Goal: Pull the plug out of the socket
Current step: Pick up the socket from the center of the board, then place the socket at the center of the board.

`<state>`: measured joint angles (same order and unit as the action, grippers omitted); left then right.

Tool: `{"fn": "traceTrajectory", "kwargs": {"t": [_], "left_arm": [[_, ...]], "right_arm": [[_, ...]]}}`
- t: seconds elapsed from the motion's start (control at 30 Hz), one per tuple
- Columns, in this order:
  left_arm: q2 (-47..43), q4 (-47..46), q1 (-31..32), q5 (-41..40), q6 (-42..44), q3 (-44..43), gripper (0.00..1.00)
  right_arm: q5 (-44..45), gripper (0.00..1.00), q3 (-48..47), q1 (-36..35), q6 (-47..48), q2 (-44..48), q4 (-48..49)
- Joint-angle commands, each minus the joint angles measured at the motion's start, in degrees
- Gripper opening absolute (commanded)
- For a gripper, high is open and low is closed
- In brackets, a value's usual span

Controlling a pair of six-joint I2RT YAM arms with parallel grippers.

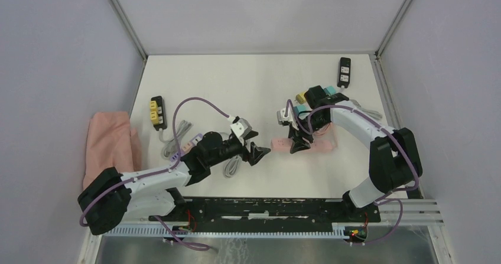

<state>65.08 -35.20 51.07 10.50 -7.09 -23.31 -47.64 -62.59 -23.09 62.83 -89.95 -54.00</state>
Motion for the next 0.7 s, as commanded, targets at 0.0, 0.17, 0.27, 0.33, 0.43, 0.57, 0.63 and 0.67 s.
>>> {"fn": "traceTrajectory", "kwargs": {"t": [0.0, 0.17, 0.27, 0.33, 0.43, 0.57, 0.63, 0.67], "left_arm": [[-5.0, 3.9, -0.2, -6.8, 2.3, 0.7, 0.87], [-8.2, 5.7, -0.2, -10.2, 1.6, 1.7, 0.91], [-8.5, 6.3, -0.2, -11.3, 1.0, 1.8, 0.91], [-8.2, 6.6, -0.2, -11.8, 0.8, 1.9, 0.91], [-7.8, 7.2, -0.3, -12.5, 0.7, 1.7, 0.91], [-7.8, 7.8, -0.3, -13.1, 1.0, 1.7, 0.91], [-8.1, 8.2, -0.3, -13.3, 1.1, 1.8, 0.92], [-8.3, 8.3, -0.3, -13.5, 1.1, 1.8, 0.91]], "right_arm": [[-3.1, 0.00, -2.4, 3.4, -5.4, 2.4, 2.1], [-2.9, 0.01, -2.3, 5.6, -14.1, 3.4, 7.8], [-1.9, 0.01, -2.2, 6.3, -20.0, 3.8, 11.7], [0.1, 0.01, -2.2, 6.4, -23.8, 4.3, 14.5], [3.2, 0.01, -3.1, 6.4, -28.7, 4.7, 17.9], [7.0, 0.01, -7.1, 6.4, -31.7, 3.2, 19.7], [9.0, 0.01, -10.1, 6.4, -32.4, 1.7, 19.9], [10.1, 0.01, -12.0, 6.4, -32.7, 0.8, 19.9]]}}
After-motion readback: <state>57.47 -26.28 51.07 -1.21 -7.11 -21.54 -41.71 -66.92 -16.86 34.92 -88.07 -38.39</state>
